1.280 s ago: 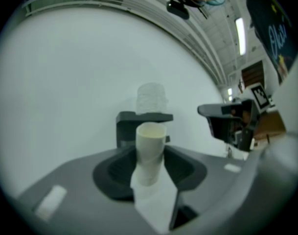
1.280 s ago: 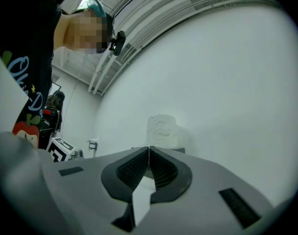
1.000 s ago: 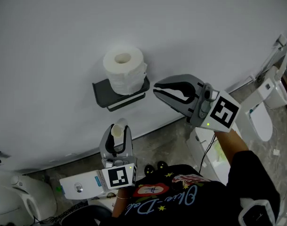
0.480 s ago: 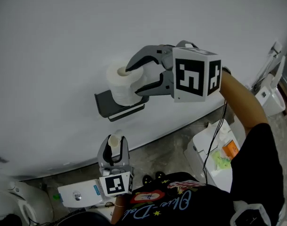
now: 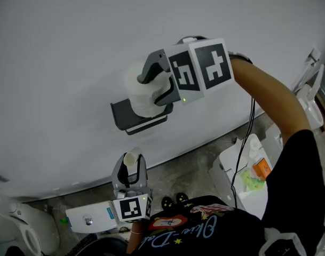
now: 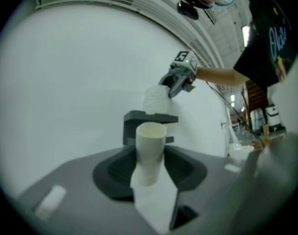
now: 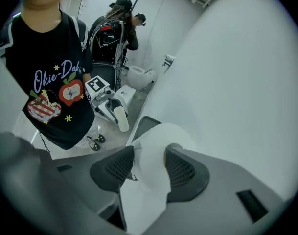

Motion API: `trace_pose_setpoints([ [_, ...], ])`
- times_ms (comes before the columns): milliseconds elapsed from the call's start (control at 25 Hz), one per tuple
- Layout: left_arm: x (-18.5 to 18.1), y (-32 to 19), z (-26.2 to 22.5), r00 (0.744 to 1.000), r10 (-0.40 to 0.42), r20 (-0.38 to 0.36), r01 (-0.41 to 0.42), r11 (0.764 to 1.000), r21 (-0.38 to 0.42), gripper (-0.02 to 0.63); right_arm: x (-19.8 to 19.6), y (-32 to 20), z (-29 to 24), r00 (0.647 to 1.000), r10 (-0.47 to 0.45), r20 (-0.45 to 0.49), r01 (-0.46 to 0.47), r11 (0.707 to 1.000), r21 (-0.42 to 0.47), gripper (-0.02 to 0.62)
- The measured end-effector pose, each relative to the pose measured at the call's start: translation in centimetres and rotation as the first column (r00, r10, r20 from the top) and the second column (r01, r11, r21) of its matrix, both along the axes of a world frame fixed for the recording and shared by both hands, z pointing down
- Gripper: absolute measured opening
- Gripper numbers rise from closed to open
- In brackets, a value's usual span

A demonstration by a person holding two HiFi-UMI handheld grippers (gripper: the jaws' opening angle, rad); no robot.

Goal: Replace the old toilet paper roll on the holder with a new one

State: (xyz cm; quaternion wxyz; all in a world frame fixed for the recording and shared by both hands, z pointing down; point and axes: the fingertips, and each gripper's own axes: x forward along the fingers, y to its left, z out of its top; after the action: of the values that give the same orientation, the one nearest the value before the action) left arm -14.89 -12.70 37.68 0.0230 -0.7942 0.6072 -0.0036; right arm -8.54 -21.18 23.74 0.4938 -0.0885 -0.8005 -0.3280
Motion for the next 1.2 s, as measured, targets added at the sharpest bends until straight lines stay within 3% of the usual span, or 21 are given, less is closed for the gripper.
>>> trace_pose_setpoints([
  [240, 0.1, 0.0, 0.4, 1.0, 0.005, -0.005, -0.005, 1.0, -0.007, 0.175, 0.3, 0.0, 0.0, 0.997, 0.054, 0.047, -0.054, 0.998, -0.012, 0.192],
  [320, 0.4, 0.0, 0.4, 1.0, 0.013, 0.0, -0.013, 1.0, -0.008, 0.175, 0.8, 0.3, -0.5, 0.989, 0.068, 0.13, -0.065, 0.998, -0.026, 0.189],
  [400, 0.7, -0.1, 0.6, 1.0, 0.02, 0.001, -0.02, 1.0, -0.009, 0.175, 1.6, 0.6, -1.5, 0.96, 0.087, 0.267, -0.073, 0.995, -0.06, 0.187],
  [520, 1.1, -0.6, 0.4, 0.999, 0.029, 0.021, -0.029, 0.999, -0.019, 0.175, 3.6, 1.3, -3.9, 0.852, 0.122, 0.51, -0.067, 0.99, -0.125, 0.184],
  [640, 1.7, -1.1, 0.3, 0.998, 0.054, 0.031, -0.054, 0.998, -0.023, 0.175, 6.8, 2.1, -4.8, 0.685, 0.227, 0.692, -0.075, 0.967, -0.243, 0.184],
  [800, 2.6, -1.8, 0.3, 0.995, 0.084, 0.047, -0.082, 0.996, -0.031, 0.175, 11.1, 3.4, -2.4, 0.486, 0.348, 0.802, -0.045, 0.926, -0.374, 0.184],
  [960, 3.5, -2.2, 0.1, 0.993, 0.099, 0.062, -0.097, 0.995, -0.037, 0.175, 14.9, 3.1, 2.6, 0.301, 0.497, 0.814, -0.052, 0.861, -0.506, 0.184],
  [1040, 3.9, -2.1, 0.2, 0.992, 0.105, 0.065, -0.102, 0.994, -0.044, 0.175, 15.6, 2.9, 5.7, 0.247, 0.564, 0.788, -0.041, 0.819, -0.573, 0.184],
  [1200, 4.0, -1.4, 0.9, 0.99, 0.115, 0.077, -0.11, 0.992, -0.066, 0.175, 14.8, 2.0, 10.5, 0.195, 0.657, 0.728, 0.012, 0.741, -0.672, 0.184],
])
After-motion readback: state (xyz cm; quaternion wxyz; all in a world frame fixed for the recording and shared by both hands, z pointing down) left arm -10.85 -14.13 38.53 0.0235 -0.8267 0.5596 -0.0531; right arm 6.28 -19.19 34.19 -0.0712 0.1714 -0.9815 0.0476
